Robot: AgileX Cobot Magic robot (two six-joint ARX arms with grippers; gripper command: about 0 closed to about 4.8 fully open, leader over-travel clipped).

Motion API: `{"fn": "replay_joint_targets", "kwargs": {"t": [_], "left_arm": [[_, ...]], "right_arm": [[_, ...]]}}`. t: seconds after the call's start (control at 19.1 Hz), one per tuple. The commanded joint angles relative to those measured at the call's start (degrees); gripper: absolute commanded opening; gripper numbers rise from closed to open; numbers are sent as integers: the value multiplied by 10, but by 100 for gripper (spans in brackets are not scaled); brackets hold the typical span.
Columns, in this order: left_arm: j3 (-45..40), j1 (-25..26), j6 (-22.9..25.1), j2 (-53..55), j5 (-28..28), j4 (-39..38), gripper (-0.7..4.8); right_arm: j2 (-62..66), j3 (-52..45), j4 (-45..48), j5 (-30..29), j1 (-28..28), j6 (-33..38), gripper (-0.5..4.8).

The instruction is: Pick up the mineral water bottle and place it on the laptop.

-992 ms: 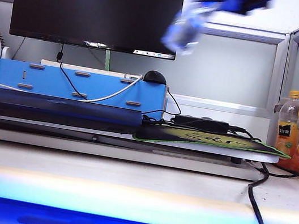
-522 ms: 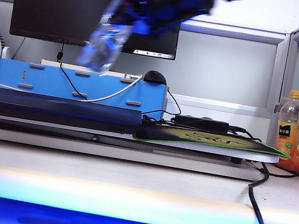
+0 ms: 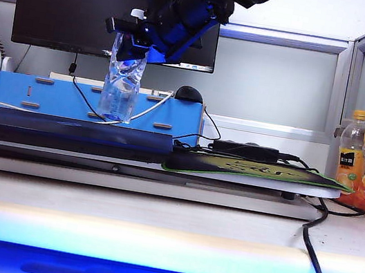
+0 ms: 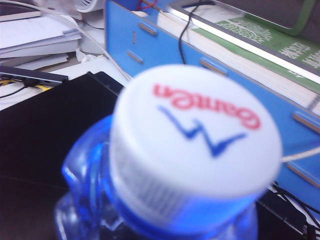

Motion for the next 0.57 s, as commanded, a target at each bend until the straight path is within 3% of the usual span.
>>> {"fn": "replay_joint_targets", "kwargs": {"t": [0.05, 0.37, 0.42, 0.47, 0.57], "left_arm": [[0, 0, 1, -1, 2, 0, -2], [0, 0, 1, -1, 2, 0, -2], [0, 0, 1, -1, 2, 0, -2], [0, 0, 1, -1, 2, 1, -2], [0, 0, 1, -1, 2, 1, -2]], "right_arm": [[-7, 8, 20, 6, 3, -2, -6], [-1, 8, -12, 18, 3, -14, -3], [-1, 8, -12, 18, 3, -14, 24], [-1, 8, -10, 17, 3, -14, 126], [-1, 8, -7, 17, 3, -14, 395]]}}
